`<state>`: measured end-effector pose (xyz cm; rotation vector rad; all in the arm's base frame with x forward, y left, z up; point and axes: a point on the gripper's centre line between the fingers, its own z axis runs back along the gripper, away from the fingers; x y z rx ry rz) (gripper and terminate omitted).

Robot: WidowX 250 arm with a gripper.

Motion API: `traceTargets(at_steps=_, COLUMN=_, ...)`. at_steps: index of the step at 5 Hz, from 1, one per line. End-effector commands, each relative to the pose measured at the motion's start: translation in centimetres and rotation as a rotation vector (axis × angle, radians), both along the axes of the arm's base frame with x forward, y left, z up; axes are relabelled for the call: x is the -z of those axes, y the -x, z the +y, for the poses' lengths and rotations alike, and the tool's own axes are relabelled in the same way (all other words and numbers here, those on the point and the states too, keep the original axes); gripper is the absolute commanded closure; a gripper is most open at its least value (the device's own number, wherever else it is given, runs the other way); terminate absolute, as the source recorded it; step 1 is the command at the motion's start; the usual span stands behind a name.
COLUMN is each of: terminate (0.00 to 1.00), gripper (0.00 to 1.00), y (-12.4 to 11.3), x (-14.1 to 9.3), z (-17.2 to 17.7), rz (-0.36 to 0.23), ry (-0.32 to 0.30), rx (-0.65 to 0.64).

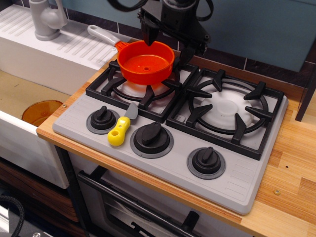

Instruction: End effector transition from pot or pan to object

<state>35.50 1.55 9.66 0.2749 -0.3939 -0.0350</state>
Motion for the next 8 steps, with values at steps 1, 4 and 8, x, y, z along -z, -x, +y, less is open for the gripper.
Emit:
traceTargets(at_steps=1, terminate=0.0, gripper=0.0, y=4.3, x=-2.1, z=5.8, rz=-0.086, ry=-0.027, rx=0.136)
traceTargets(at_steps=4, terminate=0.0, gripper=0.0, y=8.0, x=1.0, z=6.0, rz=-0.145, ry=-0.041, rx=0.079)
traceTargets(at_steps=8, terminate=0.0, gripper=0.0, y=10.8, x=1.7, z=3.5, rz=-0.128, ry=-0.061, rx=-0.044)
